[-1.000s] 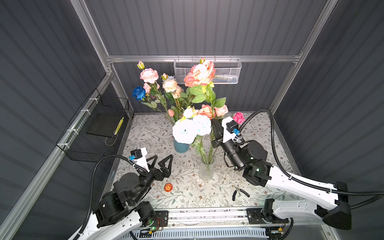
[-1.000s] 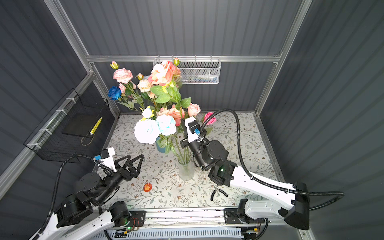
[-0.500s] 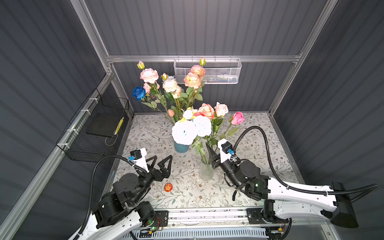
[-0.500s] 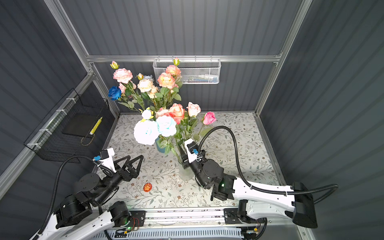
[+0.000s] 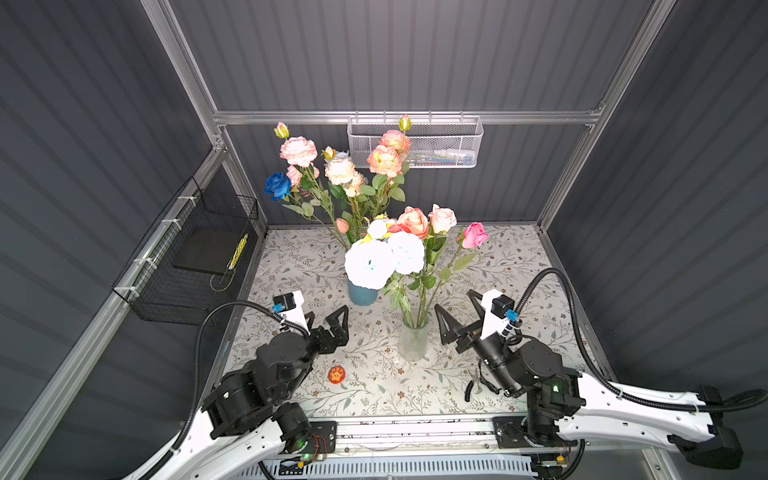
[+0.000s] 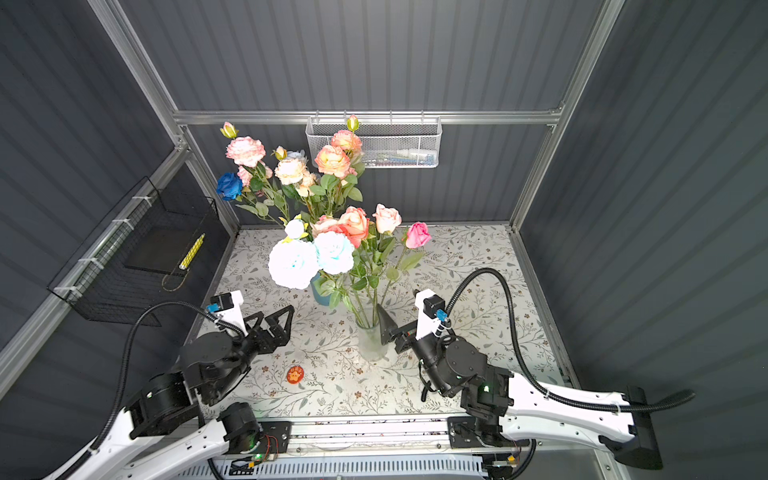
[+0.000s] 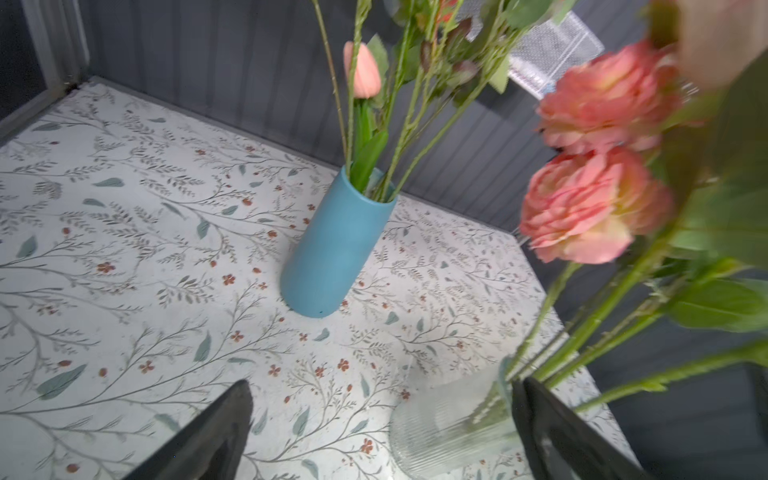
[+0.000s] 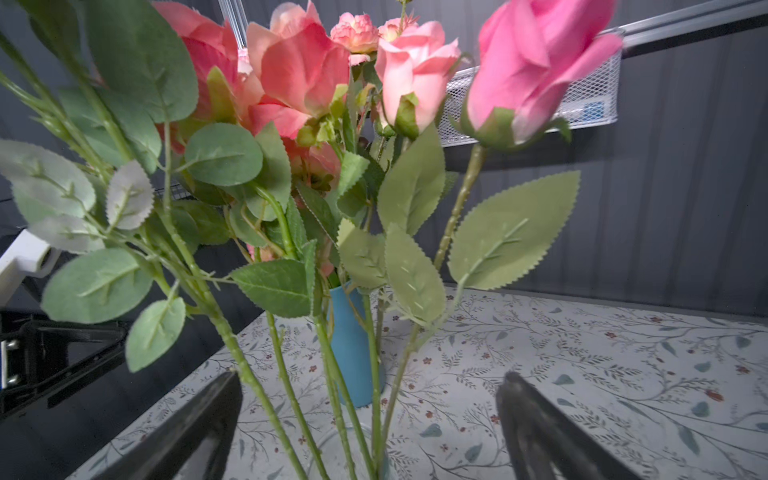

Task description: Arrange the flowers into the vase

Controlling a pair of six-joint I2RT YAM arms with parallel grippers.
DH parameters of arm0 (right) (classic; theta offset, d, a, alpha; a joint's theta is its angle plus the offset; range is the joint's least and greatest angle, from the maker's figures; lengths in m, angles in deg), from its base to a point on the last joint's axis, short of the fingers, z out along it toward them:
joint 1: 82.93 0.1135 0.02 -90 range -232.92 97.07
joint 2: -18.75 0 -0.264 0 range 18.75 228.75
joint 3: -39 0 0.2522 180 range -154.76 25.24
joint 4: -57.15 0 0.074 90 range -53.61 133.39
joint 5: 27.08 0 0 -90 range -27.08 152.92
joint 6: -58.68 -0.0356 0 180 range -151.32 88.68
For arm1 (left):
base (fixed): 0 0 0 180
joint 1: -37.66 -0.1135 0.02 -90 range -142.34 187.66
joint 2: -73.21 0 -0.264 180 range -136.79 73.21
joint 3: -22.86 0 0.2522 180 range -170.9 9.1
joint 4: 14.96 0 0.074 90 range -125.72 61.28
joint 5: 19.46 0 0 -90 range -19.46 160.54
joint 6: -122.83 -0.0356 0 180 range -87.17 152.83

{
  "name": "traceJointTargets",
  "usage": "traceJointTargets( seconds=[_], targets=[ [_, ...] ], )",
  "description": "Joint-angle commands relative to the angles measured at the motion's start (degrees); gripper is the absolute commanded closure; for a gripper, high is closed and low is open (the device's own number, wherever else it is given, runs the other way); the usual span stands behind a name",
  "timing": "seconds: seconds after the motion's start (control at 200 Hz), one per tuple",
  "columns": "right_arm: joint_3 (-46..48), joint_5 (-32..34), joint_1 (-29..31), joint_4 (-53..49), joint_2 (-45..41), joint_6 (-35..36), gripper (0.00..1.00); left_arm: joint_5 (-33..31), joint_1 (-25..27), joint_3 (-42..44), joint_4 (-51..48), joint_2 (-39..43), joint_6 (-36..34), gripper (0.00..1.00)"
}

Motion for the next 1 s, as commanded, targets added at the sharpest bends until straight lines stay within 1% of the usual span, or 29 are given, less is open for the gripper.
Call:
traceJointTargets(
  seconds=[0.0,0.05,0.09,0.14,0.235,0.27,0.315,0.35,0.395,0.485,0.525,0.56,0.635,0.67,0.7,0.74,0.835,0.905,0.995],
  targets=[
    [0.8,2.6,0.2,-5.8,-2.8,-4.1,0.01,-5.8,0.2,-0.7,-1.8,-3.6,6.7,0.0],
    [1.3,2.9,0.2,-6.7,-3.8,-4.7,0.01,-8.8,0.3,-0.2,-2.1,-5.3,10.0,0.0],
    [1.6,3.1,0.2,-7.0,-4.5,-4.8,0.01,-10.6,0.2,0.5,-1.2,-6.4,10.3,0.0],
    [2.1,3.2,0.2,-7.5,-5.5,-5.1,0.01,-12.9,0.2,1.7,1.3,-7.5,7.7,0.0],
    [3.1,3.0,0.2,-8.0,-7.3,-5.7,0.01,-21.6,0.3,4.6,5.0,-9.2,6.3,0.0],
    [3.5,2.7,0.2,-8.0,-8.0,-5.7,0.01,-24.0,0.3,6.1,8.3,-9.5,3.9,0.0],
    [3.9,2.3,0.2,-8.1,-8.9,-5.7,0.01,-25.2,-0.1,8.0,13.4,-10.0,-0.8,0.0],
    [4.1,2.2,0.2,-8.2,-9.5,-5.7,0.01,-24.9,-1.2,8.9,16.3,-10.9,-3.2,0.0],
    [4.5,2.0,0.2,-8.5,-10.5,-5.7,0.01,-22.8,-4.5,9.0,16.8,-12.6,-3.4,0.0],
    [5.2,1.6,0.2,-8.5,-12.3,-5.9,0.01,-11.4,-16.1,8.5,16.6,-16.9,-1.8,0.0],
    [5.6,1.5,0.2,-8.5,-13.2,-6.0,0.01,-9.0,-20.4,8.3,17.4,-18.9,-2.0,0.0],
    [6.0,1.3,0.2,-8.6,-13.8,-6.0,0.01,-9.2,-22.4,8.1,18.7,-20.6,-3.2,0.0],
    [6.4,1.4,0.2,-9.3,-15.0,-6.6,0.01,-14.9,-23.5,8.5,24.6,-24.8,-8.1,0.0],
    [6.4,1.4,0.2,-9.5,-15.4,-6.6,0.01,-16.3,-24.3,8.6,27.7,-27.3,-10.2,0.0],
    [6.5,1.4,0.2,-9.7,-15.8,-6.7,0.01,-15.9,-25.8,8.2,29.5,-29.5,-12.1,0.0],
    [6.6,1.1,0.2,-10.0,-16.2,-6.7,0.01,-14.7,-28.2,6.8,29.7,-32.9,-12.6,0.0],
    [6.2,0.6,0.2,-11.2,-16.7,-6.7,0.01,-10.8,-35.5,2.9,30.1,-40.7,-16.1,0.0],
    [5.8,0.7,0.2,-12.6,-17.0,-6.9,0.01,-10.3,-39.2,1.9,33.3,-45.8,-22.0,0.0],
    [5.5,1.3,0.2,-13.9,-17.5,-7.3,0.01,-10.7,-41.7,4.0,42.1,-51.1,-30.8,0.0]
  ],
)
